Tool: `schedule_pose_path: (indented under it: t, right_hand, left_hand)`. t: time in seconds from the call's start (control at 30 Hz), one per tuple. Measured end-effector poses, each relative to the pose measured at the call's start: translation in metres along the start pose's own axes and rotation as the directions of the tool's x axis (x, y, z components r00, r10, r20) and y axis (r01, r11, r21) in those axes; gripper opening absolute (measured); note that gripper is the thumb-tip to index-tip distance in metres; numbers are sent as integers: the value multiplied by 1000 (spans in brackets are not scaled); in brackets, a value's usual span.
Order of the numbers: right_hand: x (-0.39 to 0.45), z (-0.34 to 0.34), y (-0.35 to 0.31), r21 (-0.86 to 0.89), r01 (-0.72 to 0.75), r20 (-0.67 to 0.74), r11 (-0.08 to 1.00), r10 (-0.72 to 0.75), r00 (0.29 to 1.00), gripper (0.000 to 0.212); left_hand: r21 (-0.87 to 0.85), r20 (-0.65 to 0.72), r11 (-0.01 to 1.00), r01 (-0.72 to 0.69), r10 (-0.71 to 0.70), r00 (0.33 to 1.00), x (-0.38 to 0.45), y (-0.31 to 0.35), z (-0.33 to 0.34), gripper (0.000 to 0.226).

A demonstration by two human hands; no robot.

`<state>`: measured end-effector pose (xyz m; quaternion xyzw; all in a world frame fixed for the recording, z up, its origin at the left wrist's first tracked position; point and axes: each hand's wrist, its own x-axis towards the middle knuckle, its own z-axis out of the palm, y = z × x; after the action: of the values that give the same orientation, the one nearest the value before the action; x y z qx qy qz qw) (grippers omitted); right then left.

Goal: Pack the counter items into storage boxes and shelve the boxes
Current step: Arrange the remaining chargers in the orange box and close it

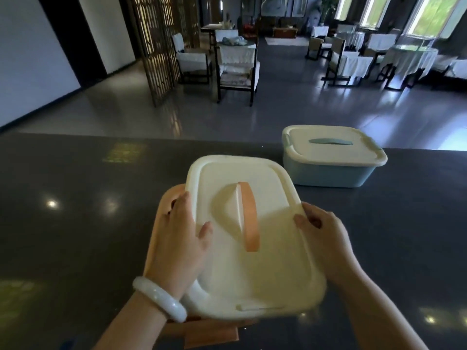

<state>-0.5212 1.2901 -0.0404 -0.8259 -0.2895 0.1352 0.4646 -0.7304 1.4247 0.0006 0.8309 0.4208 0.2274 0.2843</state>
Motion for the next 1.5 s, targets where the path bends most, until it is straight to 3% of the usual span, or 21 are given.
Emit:
schedule_pose_path:
  t: [0.17, 0.37, 0.83, 0.97, 1.13, 1.23, 1.3, 1.37, 1.43, 1.5]
  right_hand:
    - [-13, 57, -3, -83, -53, 41, 995, 57, 998, 16]
    - [-27, 79, -7, -82, -118, -6, 990, 118, 993, 23]
    - [-30, 82, -23, -25, -186, 78, 982, 187, 979, 23]
    - [-32, 81, -24, -16, -192, 100, 981, 192, 976, 26]
    - [-30, 79, -23, -13, -148, 126, 989, 148, 981, 24]
    - [-29, 80, -17, -166, -119, 97, 979, 136, 986, 32]
    - [-36, 77, -15, -317, -36, 44, 948, 52, 998, 52]
    - [-51, 68, -20, -379, 196, 95, 905, -172, 980, 60]
    - [-69, 61, -25, -318, 411, 310, 854, -316, 897, 66]
    - [-85, 59, -25, -224, 487, 544, 844, -306, 781, 80]
  left_hand:
    - [-56, 70, 988, 142, -138, 988, -8, -60, -7, 62]
    - [-125, 68, 988, 92, -84, 994, -3, -96, -6, 59]
    - [-365, 134, 927, 80, -33, 990, -2, -127, 3, 54]
    - [-277, 135, 961, 5, 34, 990, 25, -126, -4, 45]
    - [-58, 193, 998, -26, 36, 981, 64, -117, 2, 65]
    - [120, 281, 984, -129, 91, 955, 74, -117, 12, 61]
    - [178, 315, 970, -168, 105, 943, 77, -120, 16, 58]
    - [209, 337, 963, -171, 93, 937, 80, -122, 18, 58]
    - [232, 340, 956, -177, 91, 936, 81, -122, 18, 58]
    - [241, 331, 953, -183, 97, 939, 80, -121, 18, 58]
